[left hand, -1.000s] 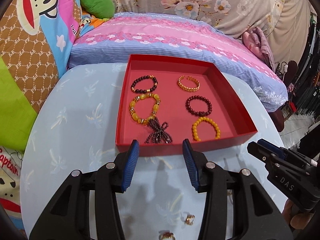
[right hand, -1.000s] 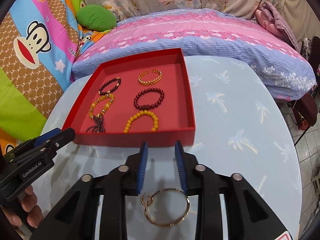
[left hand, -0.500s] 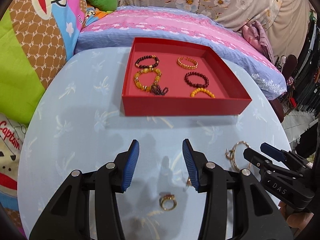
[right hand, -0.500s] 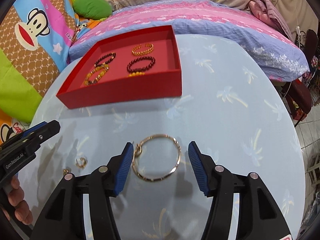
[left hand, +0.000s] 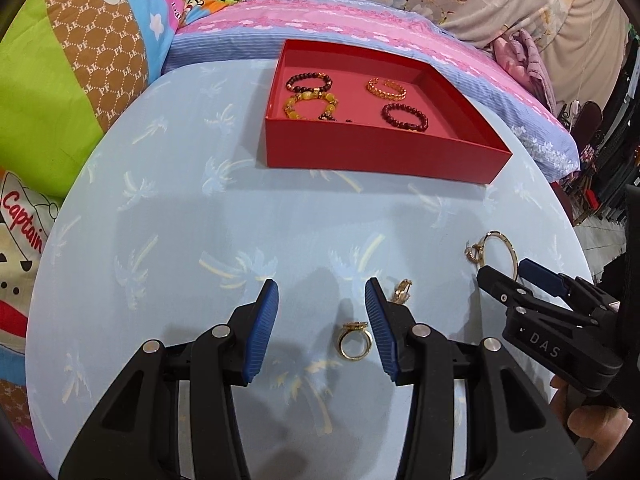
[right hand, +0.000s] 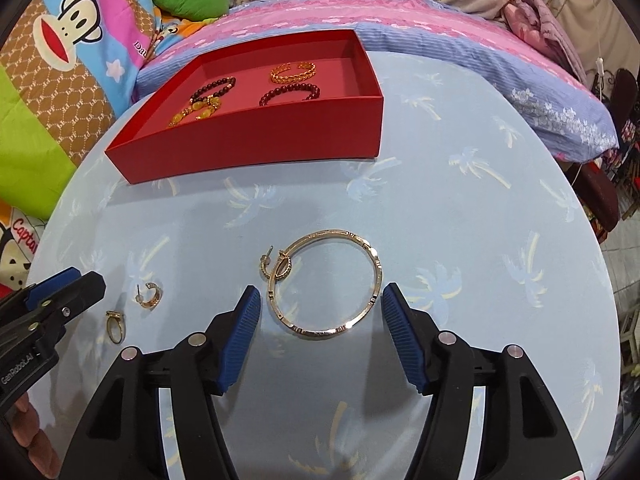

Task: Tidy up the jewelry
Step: 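Move the right gripper to the gold bangle while the left gripper approaches a gold ring, then grasp the gold bangle with the right gripper while the left gripper grasps the gold ring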

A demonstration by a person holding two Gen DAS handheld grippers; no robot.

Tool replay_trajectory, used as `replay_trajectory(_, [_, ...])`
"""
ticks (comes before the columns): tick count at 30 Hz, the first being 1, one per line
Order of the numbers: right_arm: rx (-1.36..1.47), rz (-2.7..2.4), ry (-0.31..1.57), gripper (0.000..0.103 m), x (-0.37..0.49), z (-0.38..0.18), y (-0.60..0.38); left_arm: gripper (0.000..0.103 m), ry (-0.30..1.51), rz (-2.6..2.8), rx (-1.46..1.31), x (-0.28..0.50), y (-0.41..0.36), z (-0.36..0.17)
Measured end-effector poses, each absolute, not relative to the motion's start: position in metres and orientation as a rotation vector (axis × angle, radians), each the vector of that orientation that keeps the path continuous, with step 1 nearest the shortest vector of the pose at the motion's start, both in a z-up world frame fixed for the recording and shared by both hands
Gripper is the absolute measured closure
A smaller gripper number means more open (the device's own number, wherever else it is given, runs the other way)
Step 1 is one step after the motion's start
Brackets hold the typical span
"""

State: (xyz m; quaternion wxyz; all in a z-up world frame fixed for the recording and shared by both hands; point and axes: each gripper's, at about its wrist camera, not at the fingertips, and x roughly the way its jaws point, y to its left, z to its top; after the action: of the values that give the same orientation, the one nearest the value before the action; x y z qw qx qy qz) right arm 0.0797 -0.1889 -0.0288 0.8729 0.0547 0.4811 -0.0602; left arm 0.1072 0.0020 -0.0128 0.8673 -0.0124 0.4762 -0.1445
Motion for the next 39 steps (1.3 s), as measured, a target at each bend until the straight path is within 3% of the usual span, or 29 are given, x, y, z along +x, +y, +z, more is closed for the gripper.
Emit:
replay_trajectory(15, [0.073,-0.142,0.985,0.052,0.071,-0.027,-0.188,0.058,1.013,-0.333,-0.023,0.094,-0.003,-0.016])
replay_trajectory(17, [0.077,-0.137,0.976,0.067,0.065,-0.024,-0.189,0.056,1.015,-0.346,-0.023,0.090,-0.005,-0.016])
replay_trajectory(18, [0.074,-0.137,0.979,0.087,0.063,-0.022,-0.189,0.055,1.016,-0.354,-0.021,0.087,-0.006,-0.016])
replay_trajectory(19, [0.081,-0.136,0.991,0.090,0.062,-0.023,-0.190,0.055,1.017,-0.362,-0.016,0.084,-0.008,-0.017])
replay_trajectory(23, [0.099,-0.134,1.001,0.089,0.059,-0.025,-0.194,0.055,1.035,-0.364,-0.005,0.079,-0.012,-0.023])
replay_trajectory(26, [0.120,-0.131,0.997,0.070,0.055,-0.023,-0.197,0.055,1.039,-0.354,-0.009,0.080,-0.011,-0.025])
replay_trajectory(27, [0.125,-0.133,0.989,0.057,0.053,-0.022,-0.198,0.055,1.037,-0.350,-0.009,0.080,-0.010,-0.026])
replay_trajectory(28, [0.125,-0.140,0.978,0.050,0.050,-0.020,-0.199,0.055,1.036,-0.347,-0.007,0.081,-0.011,-0.026])
replay_trajectory(30, [0.127,-0.153,0.969,0.049,0.045,-0.018,-0.203,0.056,1.031,-0.348,-0.001,0.082,-0.012,-0.027])
replay_trajectory(37, [0.170,-0.180,0.988,0.045,0.043,-0.022,-0.220,0.084,1.026,-0.388,0.014,0.085,-0.017,-0.029])
replay_trajectory(39, [0.168,-0.176,0.995,0.044,0.047,-0.023,-0.220,0.085,1.029,-0.396,0.008,0.085,-0.017,-0.029])
